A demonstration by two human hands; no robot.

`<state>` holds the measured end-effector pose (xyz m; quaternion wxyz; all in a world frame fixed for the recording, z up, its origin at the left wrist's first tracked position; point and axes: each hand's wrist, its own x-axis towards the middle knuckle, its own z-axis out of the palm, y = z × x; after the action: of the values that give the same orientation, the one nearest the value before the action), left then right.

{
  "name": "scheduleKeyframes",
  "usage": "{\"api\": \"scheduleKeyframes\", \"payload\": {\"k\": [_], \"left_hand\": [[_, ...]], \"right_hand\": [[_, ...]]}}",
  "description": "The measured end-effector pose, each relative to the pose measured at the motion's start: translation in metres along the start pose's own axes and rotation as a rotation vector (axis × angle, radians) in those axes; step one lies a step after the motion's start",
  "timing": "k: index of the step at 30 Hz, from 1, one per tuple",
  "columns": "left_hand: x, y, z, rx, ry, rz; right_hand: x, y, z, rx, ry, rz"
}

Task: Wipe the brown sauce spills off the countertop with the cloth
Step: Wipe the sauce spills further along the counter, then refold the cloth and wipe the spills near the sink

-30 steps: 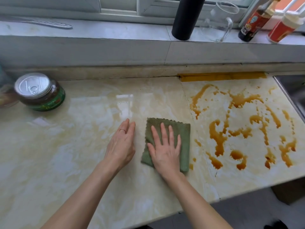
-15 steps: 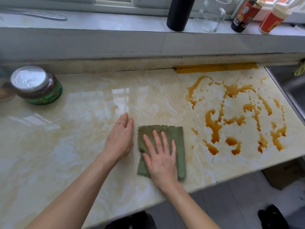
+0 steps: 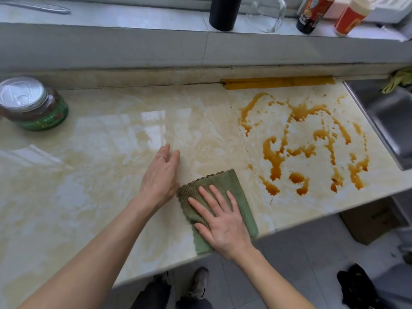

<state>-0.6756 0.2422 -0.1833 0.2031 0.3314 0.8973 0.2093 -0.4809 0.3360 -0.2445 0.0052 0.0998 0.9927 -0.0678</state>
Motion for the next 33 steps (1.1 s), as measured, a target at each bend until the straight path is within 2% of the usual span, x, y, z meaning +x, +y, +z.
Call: {"api": "scheduleKeyframes", "payload": {"k": [6,9,11,14,17,21,23,25,27,29,31,33], "left_hand": [[-0.018,0.029,0.012,-0.006,0.044,-0.015],[-0.030,0.035,0.022,-0.028,0.063,-0.040],[-0.037,0.037,0.027,-0.047,0.081,-0.062],[-0.048,0.042,0.032,-0.073,0.096,-0.078],[-0.056,0.047,0.032,-0.096,0.126,-0.082],[-0.061,0.052,0.030,-0.120,0.120,-0.079],[-0.064,0.058,0.031,-0.133,0.134,-0.056],[-0.065,0.067,0.030,-0.188,0.146,-0.030],[-0.066,0.081,0.027,-0.321,0.116,-0.036],[-0.069,0.097,0.020,-0.634,-0.016,-0.117],[-0.071,0.110,0.013,-1.031,-0.220,-0.262],[-0.072,0.113,0.013,-1.125,-0.277,-0.278]], "right_hand": [[-0.005,0.039,-0.018,0.075,-0.010,0.061],[-0.008,0.029,-0.025,0.254,0.110,0.188],[-0.011,0.018,-0.026,0.240,0.228,0.226],[-0.016,0.012,-0.024,0.306,0.282,0.296],[-0.012,0.021,-0.039,0.670,0.287,0.494],[-0.008,0.045,-0.071,1.427,0.226,0.816],[-0.008,0.055,-0.084,1.785,0.234,0.901],[-0.008,0.063,-0.092,1.983,0.248,0.934],[-0.007,0.065,-0.099,2.059,0.255,0.914],[-0.007,0.058,-0.108,2.084,0.233,0.836],[-0.006,0.045,-0.115,2.049,0.124,0.738],[-0.005,0.036,-0.119,1.937,-0.001,0.635]]}}
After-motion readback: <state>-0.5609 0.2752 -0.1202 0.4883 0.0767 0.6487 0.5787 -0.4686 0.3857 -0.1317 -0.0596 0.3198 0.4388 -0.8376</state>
